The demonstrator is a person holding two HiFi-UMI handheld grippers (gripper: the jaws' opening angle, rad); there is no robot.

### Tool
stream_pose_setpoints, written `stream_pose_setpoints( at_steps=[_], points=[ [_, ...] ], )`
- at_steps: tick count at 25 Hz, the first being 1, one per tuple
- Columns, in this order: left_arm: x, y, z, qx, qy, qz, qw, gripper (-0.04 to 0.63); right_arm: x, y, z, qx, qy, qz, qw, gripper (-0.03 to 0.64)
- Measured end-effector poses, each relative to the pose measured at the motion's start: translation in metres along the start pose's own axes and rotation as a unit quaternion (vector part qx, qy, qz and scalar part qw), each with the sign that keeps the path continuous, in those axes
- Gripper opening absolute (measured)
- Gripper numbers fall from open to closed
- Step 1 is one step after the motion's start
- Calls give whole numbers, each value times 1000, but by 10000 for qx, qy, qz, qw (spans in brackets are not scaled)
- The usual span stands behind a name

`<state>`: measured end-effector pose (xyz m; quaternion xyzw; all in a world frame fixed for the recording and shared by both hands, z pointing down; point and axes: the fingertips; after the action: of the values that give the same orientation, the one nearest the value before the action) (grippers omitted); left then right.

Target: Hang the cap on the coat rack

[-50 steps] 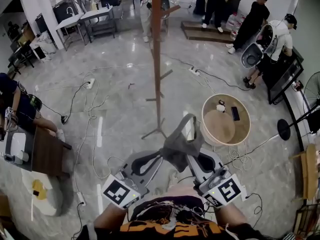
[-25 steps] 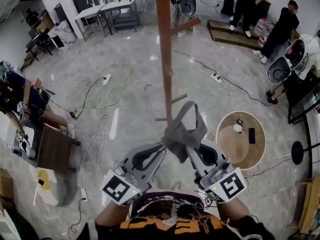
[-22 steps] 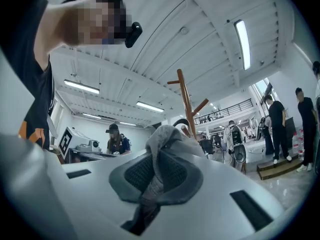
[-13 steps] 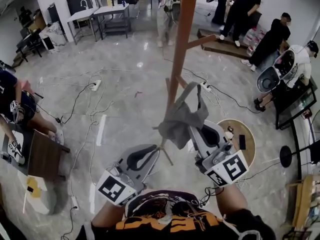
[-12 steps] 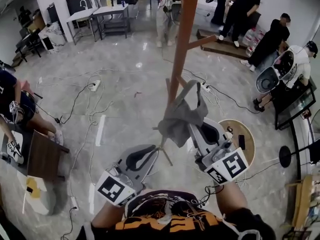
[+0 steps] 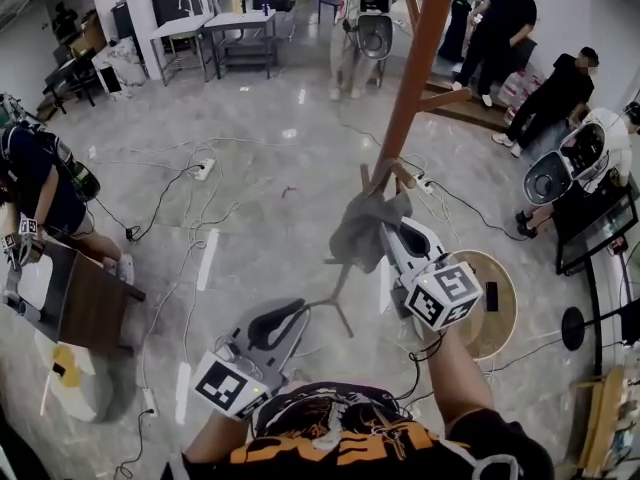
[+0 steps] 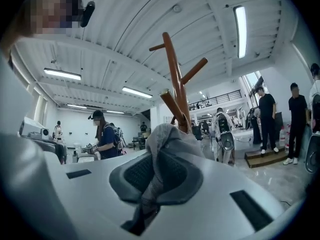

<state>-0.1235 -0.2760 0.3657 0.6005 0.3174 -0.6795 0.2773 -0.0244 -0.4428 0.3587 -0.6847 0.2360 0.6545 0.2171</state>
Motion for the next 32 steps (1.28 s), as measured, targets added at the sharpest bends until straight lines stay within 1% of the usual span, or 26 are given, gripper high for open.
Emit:
stream_pose_setpoints(
  at_steps=[3, 6, 10, 13, 15, 18, 21, 26, 29, 32],
  points=[
    [-8, -4, 4, 73, -16, 44, 10000, 52, -11, 9, -5, -78, -67, 63, 9999, 28],
    [-13, -8, 1, 41, -9, 110, 9999, 52, -22, 9, -4, -132, -94, 151, 9998, 28],
    [-7, -10, -1, -42, -121, -37, 9999, 52, -25, 2, 4, -186, -365, 115, 9991, 34],
    [-9, -5, -4, -138, -129, -12, 9998, 52, -23, -13, 2, -286, -514, 8, 9983, 64],
    [-15, 3, -6, -223, -116, 88, 9996, 52, -24, -25, -3, -369, -476, -33, 9982, 111],
    [-18, 18, -9, -396, -59, 176, 9990, 52, -27, -45, -8, -444, -423, -33, 9981, 140],
    [-16, 28, -9, -531, -67, 196, 9984, 52, -21, -61, -6, -489, -473, -137, 9976, 134],
    [-25, 39, -16, -680, -85, 241, 9974, 52, -12, -93, 3, -436, -357, -348, 9978, 120],
    [-29, 45, -24, -764, -117, 276, 9966, 52, -12, -113, 4, -544, -223, -423, 9974, 109],
    [-31, 54, -28, -850, -133, 301, 9958, 52, -18, -124, 8, -507, -27, -366, 9980, 104]
  ],
)
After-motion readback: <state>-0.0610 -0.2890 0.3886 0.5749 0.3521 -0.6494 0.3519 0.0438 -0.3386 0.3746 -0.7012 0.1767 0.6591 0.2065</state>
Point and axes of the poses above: the fingertips, and each gripper's own axes: y forward along the fingers, z to its left, x out of its top, and after that the axes turned 11 degrees about -x, right-handed
